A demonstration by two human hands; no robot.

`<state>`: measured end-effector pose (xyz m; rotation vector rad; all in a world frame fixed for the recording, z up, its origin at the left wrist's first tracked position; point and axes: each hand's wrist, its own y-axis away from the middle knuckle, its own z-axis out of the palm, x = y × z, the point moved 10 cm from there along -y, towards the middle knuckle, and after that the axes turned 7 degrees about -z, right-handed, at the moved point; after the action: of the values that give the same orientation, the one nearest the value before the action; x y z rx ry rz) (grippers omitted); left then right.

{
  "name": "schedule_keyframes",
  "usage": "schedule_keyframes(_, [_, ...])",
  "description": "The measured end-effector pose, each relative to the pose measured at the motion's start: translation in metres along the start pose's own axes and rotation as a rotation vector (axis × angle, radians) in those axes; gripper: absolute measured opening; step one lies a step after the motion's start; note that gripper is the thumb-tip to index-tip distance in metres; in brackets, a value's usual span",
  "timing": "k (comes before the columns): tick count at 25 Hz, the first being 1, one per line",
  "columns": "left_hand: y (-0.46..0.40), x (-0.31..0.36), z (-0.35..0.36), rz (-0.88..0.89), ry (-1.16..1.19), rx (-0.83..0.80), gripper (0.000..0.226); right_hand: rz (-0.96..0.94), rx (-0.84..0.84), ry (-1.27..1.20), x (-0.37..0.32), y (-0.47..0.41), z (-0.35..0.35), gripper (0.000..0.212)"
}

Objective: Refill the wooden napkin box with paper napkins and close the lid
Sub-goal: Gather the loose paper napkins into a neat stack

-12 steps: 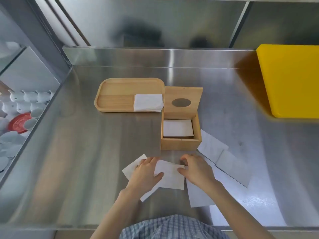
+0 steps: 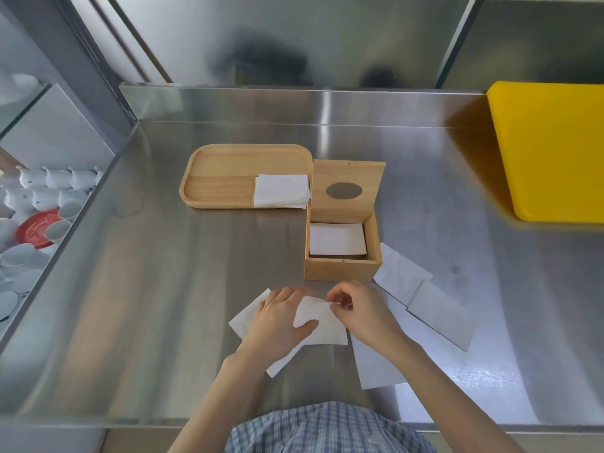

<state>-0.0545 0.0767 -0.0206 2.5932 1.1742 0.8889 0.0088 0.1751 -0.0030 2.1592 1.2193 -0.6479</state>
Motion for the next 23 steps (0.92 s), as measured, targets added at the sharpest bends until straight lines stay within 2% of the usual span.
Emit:
schedule_keyframes(4, [0.006,0.018,-0.025,0.117,0.255,0.049,0.052,-0.16,0.015,-0.113,-0.038,0.006,-0.02,0.014])
schedule_keyframes(9, [0.008,0.007,-0.039,0.073,0.348,0.098,0.013,-0.232,0.02,-0.188,-0.06,0.006,-0.035,0.015])
schedule_keyframes(10, [0.009,0.002,-0.039,0.045,0.377,0.101,0.012,-0.227,0.012,-0.189,-0.06,0.005,-0.034,0.018])
schedule_keyframes(12, [0.013,-0.007,-0.038,-0.002,0.457,0.071,0.022,-0.209,-0.012,-0.181,-0.057,0.005,-0.029,0.021])
schedule_keyframes(15, [0.016,-0.021,-0.035,-0.067,0.66,0.017,0.02,-0.167,-0.054,-0.189,-0.05,0.005,-0.017,0.021])
schedule_keyframes(19, [0.022,-0.037,-0.025,-0.11,0.735,-0.029,0.036,-0.155,-0.058,-0.258,-0.05,-0.002,-0.006,0.015])
schedule_keyframes(21, [0.026,-0.049,-0.023,-0.147,0.769,-0.006,0.041,-0.131,-0.077,-0.34,-0.046,-0.01,0.004,0.017])
schedule_keyframes(23, [0.031,-0.069,-0.026,-0.22,0.81,0.084,0.046,-0.059,-0.083,-0.435,-0.037,-0.016,0.017,0.018])
